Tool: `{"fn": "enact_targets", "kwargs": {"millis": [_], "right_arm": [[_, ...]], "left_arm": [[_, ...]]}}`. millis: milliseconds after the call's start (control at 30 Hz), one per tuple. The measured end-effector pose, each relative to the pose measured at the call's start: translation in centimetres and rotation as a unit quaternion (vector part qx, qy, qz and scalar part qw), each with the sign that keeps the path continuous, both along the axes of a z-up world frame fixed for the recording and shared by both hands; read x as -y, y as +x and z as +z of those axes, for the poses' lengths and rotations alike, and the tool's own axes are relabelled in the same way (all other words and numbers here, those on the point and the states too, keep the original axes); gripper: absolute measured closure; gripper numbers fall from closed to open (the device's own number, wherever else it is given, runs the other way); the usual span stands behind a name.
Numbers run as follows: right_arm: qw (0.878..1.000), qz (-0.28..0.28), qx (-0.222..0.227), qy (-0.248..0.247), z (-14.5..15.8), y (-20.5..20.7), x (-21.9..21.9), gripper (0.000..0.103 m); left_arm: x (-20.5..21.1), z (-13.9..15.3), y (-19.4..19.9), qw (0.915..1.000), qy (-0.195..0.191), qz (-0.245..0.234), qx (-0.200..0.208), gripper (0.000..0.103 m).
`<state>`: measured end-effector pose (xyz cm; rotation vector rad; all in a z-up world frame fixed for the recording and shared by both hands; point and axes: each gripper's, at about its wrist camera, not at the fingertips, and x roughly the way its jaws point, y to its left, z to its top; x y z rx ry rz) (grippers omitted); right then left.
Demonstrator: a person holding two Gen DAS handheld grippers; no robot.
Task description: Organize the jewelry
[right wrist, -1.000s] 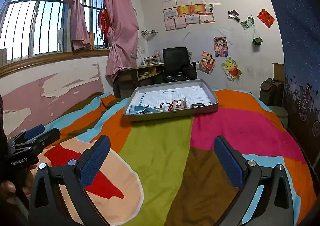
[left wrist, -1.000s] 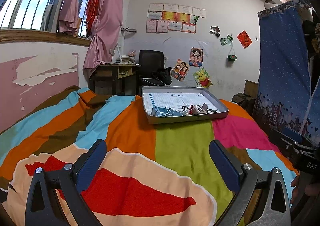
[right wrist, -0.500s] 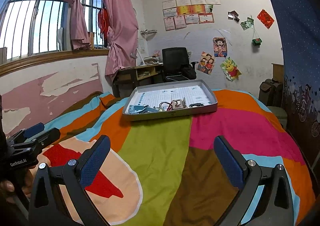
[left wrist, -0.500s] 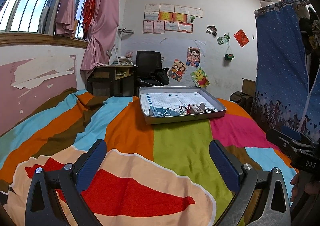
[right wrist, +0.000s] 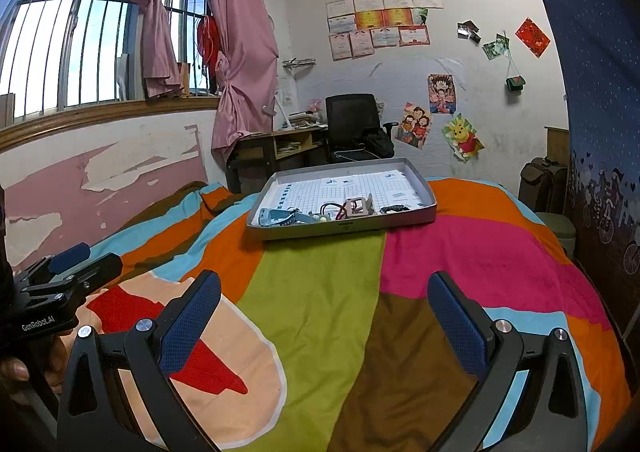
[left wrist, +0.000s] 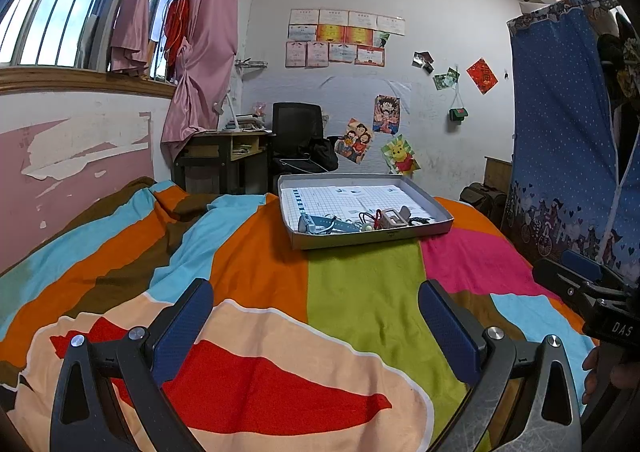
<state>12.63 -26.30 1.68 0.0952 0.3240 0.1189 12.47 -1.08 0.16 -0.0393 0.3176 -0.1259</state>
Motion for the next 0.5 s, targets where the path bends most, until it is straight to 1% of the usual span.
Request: {"fn": "enact_targets", "kwargs": {"millis": [500], "right_arm": [[1.0,0.0,0.0,0.0,-0.02,-0.08,-0.01,0.001]], "left_arm": [[0.0,-0.15,0.08,1.0,-0.003,0.001,-0.003,0.0]]}}
